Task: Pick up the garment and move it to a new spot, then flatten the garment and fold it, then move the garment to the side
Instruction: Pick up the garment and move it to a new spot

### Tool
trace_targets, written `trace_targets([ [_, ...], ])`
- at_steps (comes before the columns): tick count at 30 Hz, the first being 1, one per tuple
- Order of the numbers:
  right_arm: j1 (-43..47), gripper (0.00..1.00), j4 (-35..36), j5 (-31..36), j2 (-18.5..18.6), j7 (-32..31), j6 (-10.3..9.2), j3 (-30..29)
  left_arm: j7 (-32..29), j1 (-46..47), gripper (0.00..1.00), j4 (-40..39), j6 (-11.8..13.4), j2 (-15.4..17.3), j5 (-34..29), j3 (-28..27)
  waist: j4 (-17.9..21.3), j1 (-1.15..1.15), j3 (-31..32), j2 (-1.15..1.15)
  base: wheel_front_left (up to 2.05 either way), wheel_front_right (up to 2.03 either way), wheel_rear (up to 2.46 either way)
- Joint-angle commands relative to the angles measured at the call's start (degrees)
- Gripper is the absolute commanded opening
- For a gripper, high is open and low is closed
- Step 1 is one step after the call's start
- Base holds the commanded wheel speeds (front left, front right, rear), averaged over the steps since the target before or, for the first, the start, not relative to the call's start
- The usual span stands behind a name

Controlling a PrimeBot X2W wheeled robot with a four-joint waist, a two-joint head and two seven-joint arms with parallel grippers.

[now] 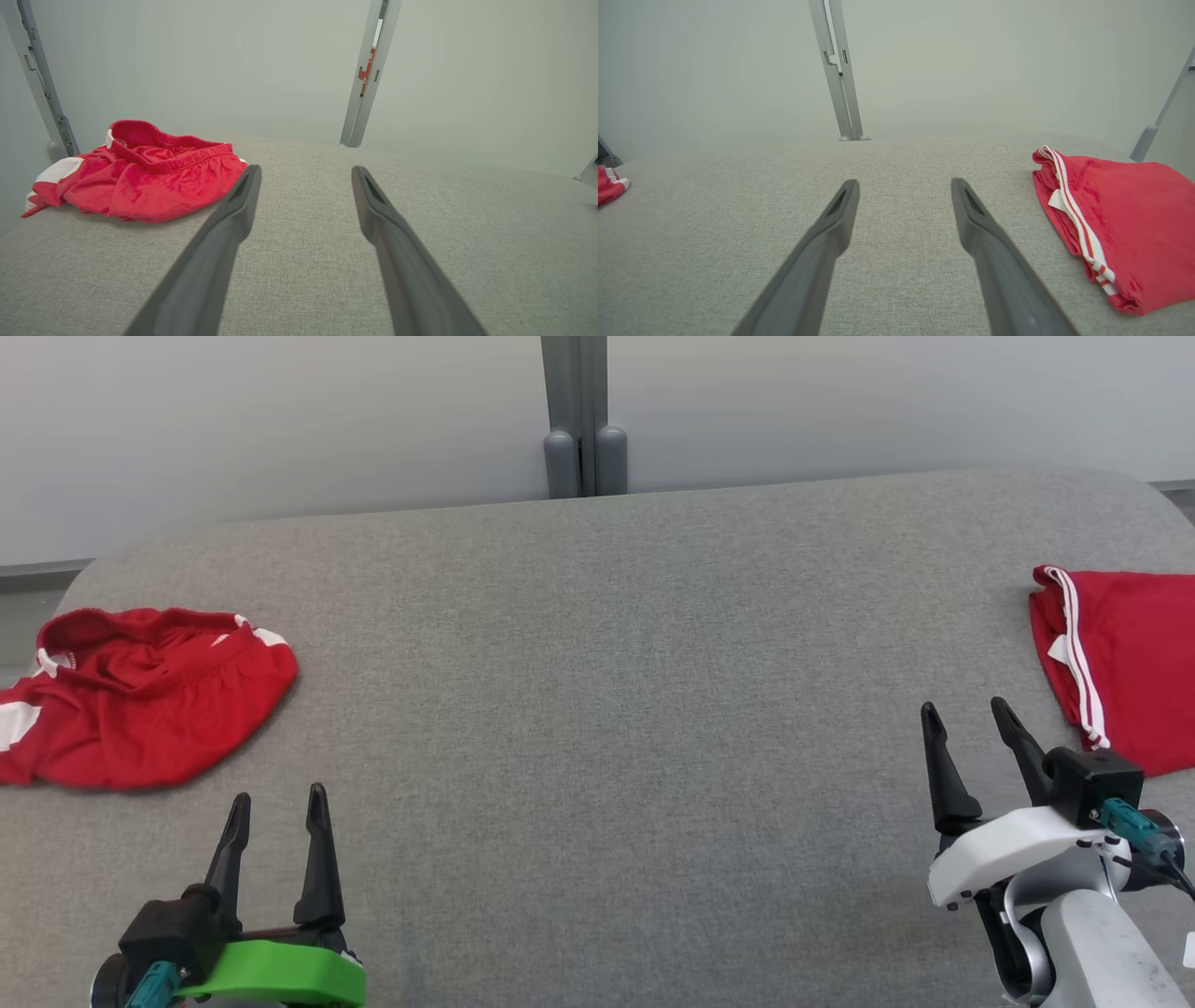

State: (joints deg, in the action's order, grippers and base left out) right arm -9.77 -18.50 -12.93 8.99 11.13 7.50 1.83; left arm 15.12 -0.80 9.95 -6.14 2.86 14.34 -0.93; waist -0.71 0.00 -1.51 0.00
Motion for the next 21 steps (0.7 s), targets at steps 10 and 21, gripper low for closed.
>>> trace_targets([
  [10,0.67,1.00,1.44,0.76,-0.72,-0.55,-0.02,1.00,0.00,-0.09,1.00,-2.26,1.66,0.10,1.26,-0.30,-8.87,0.00,-0.47,0.00,0.00,0.00,0.00],
  [21,-0.21,1.00,2.66,1.26,-0.29,-1.21,-0.02,2.04,0.01,-1.43,1.00,-3.26,2.16,0.11,0.23,-3.16,-20.12,0.00,-0.89,0.00,0.00,0.00,0.00],
])
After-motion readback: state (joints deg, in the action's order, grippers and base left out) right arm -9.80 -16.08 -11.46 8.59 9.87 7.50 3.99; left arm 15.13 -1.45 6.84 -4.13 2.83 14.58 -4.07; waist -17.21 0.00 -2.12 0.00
